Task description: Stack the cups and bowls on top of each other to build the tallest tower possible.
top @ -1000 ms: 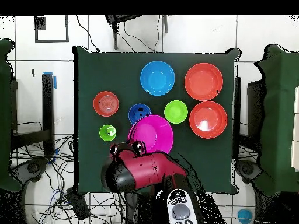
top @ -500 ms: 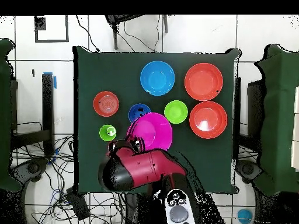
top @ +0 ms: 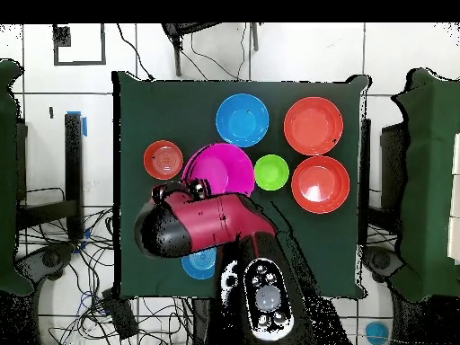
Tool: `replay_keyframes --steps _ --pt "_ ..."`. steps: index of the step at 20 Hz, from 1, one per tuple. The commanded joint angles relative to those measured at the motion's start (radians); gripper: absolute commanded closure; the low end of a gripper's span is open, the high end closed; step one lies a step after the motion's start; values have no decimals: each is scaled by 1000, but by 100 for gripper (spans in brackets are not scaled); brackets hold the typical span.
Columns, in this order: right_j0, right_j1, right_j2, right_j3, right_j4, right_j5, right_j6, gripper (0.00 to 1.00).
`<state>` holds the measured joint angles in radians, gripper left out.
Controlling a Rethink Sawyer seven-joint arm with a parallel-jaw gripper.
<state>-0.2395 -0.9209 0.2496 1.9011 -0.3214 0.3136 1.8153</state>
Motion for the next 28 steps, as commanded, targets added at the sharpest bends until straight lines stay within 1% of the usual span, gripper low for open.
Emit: replay_keyframes --steps 1,4,6,8,10,12,14,19,21,24,26,28 --pt "6 136 105 -276 18 213 -60 100" --pt "7 148 110 -332 36 275 -50 100" --pt "-4 158 128 -361 40 299 -64 100" --pt "-16 173 145 -396 35 323 -92 100" --pt "-12 185 146 -441 21 369 -116 100" --pt "-9 193 150 -475 13 406 -130 100" --pt "-9 199 155 -495 7 423 -133 100" --pt "-19 186 169 -467 -15 407 -143 100" --pt "-16 183 165 -462 -19 397 -129 100" --pt "-19 189 162 -452 -1 383 -90 100" --pt "-32 187 162 -455 -15 394 -120 100" --pt "-51 186 166 -471 -39 411 -176 100"
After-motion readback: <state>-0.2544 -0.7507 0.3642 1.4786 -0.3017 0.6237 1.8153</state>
